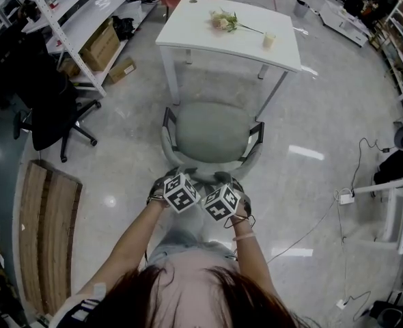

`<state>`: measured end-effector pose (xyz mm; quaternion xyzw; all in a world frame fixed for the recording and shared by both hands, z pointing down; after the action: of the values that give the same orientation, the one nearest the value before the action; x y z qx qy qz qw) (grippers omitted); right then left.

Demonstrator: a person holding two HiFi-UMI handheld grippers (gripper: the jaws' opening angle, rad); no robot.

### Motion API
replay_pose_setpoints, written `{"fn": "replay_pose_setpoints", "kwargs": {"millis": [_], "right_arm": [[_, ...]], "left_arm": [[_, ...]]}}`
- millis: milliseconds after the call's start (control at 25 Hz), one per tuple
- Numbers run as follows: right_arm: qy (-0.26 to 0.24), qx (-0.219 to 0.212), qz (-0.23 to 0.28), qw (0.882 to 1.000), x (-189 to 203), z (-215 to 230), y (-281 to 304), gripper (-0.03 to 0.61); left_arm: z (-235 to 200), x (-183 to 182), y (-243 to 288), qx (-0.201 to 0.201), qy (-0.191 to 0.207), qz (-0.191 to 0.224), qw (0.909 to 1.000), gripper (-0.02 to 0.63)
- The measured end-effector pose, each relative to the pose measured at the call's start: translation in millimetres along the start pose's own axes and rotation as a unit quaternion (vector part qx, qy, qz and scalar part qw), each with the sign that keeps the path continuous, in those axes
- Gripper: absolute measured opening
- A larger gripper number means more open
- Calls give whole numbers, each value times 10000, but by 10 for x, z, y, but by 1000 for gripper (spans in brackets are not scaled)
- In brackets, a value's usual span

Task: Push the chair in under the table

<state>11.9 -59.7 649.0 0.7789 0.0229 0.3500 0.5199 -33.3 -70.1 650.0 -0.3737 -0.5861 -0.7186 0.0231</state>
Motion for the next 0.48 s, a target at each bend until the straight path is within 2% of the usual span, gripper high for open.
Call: {"fn": "replay_pose_setpoints", "kwargs": {"millis": [480], "right_arm": [[85, -98, -116, 9998, -88, 177, 117, 199]], "left_arm": [[-199, -91, 80, 124, -14, -115, 9999, 204]]}}
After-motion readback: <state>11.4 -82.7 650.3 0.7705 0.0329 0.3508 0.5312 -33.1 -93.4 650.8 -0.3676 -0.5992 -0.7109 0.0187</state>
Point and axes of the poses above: the fingertips, and each gripper's own axes: y forward along the fingers, z to its right, x out of its underside, the point moved 3 cm from there along -y, backward along the fingers, and after that the axes turned 5 degrees about -y, right-handed, at the moved point
